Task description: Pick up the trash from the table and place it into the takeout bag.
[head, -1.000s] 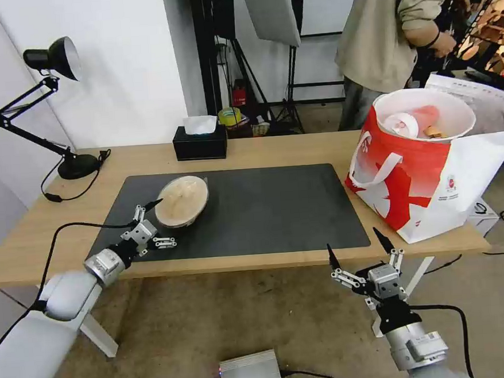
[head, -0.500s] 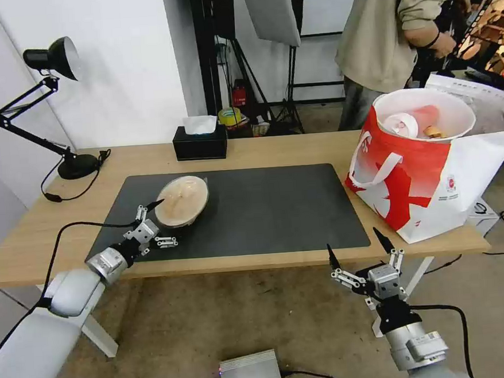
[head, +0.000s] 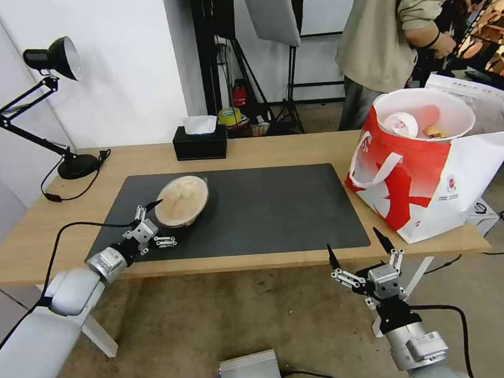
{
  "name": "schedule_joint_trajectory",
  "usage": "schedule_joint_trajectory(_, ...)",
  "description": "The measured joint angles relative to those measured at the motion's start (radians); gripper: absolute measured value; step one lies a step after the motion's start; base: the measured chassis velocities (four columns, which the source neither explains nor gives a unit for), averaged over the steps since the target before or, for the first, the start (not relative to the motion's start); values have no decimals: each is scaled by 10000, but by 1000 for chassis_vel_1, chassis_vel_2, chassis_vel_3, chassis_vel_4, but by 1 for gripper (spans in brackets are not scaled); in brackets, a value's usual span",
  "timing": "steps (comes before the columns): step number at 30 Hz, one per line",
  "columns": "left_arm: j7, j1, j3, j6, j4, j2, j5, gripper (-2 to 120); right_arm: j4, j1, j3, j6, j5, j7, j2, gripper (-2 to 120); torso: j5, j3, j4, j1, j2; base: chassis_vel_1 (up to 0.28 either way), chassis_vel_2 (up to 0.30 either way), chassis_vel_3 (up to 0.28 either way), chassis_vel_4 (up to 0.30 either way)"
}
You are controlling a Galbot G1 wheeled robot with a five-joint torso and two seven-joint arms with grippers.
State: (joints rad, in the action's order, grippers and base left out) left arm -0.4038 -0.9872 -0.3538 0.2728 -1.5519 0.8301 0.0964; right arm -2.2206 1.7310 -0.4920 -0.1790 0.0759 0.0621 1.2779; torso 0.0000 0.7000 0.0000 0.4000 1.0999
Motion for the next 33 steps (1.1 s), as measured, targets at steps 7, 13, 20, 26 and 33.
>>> schedule_joint_trajectory(7, 11, 79, 70, 14, 57, 54, -72, 59, 0, 0, 0, 0, 0, 0, 0, 100, 0, 0, 0, 0, 0, 0, 0, 0, 0)
schedule_joint_trajectory(13, 8, 84, 100, 15, 60, 61, -88, 41, 0, 0, 0, 0, 0, 0, 1, 100, 0, 0, 0, 0, 0, 0, 0, 0, 0)
schedule_joint_trajectory(20, -6, 53, 125, 16, 60, 81, -99, 15, 0, -1, 0, 0, 0, 0, 0, 100, 0, 0, 0, 0, 0, 0, 0, 0, 0)
schedule_joint_trajectory(26, -11, -11, 138, 21, 52, 132, -144, 0, 0, 0, 0, 0, 0, 0, 0, 100, 0, 0, 0, 0, 1, 0, 0, 0, 0)
schedule_joint_trajectory(33, -42, 6, 138, 35, 108, 151, -150, 0, 0, 0, 0, 0, 0, 0, 0, 100, 1, -1, 0, -1, 1, 0, 0, 0, 0)
